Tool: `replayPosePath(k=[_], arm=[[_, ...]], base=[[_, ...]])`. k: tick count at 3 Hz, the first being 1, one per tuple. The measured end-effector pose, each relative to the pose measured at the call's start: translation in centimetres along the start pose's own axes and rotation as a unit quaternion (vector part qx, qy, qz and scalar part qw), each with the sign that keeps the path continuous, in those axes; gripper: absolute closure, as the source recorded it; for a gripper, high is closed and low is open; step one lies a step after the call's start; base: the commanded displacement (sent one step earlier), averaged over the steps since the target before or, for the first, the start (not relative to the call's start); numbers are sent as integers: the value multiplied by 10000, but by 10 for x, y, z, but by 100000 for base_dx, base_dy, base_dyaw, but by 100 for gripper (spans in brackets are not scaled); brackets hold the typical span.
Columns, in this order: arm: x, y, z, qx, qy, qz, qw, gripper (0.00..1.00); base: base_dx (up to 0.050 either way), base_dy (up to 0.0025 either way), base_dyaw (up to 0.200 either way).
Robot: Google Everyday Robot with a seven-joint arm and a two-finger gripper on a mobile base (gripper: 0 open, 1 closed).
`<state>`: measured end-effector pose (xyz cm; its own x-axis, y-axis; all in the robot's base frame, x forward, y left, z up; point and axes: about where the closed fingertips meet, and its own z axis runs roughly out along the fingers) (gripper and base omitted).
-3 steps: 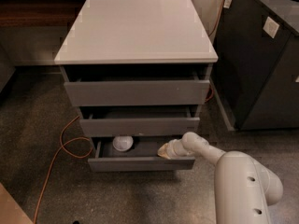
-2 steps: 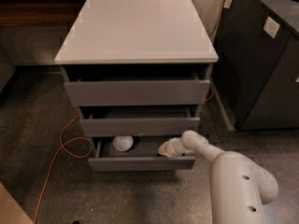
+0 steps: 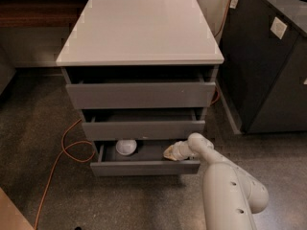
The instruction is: Pick coke can from bottom drawer and place on counter
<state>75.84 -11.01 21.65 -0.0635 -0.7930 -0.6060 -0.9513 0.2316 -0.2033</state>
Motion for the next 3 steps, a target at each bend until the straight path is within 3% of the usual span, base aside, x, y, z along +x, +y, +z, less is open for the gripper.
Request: replayPosePath(k=[3], arm=[[4,23,16,-329,57,12,9994,100]], base=[[0,0,0]])
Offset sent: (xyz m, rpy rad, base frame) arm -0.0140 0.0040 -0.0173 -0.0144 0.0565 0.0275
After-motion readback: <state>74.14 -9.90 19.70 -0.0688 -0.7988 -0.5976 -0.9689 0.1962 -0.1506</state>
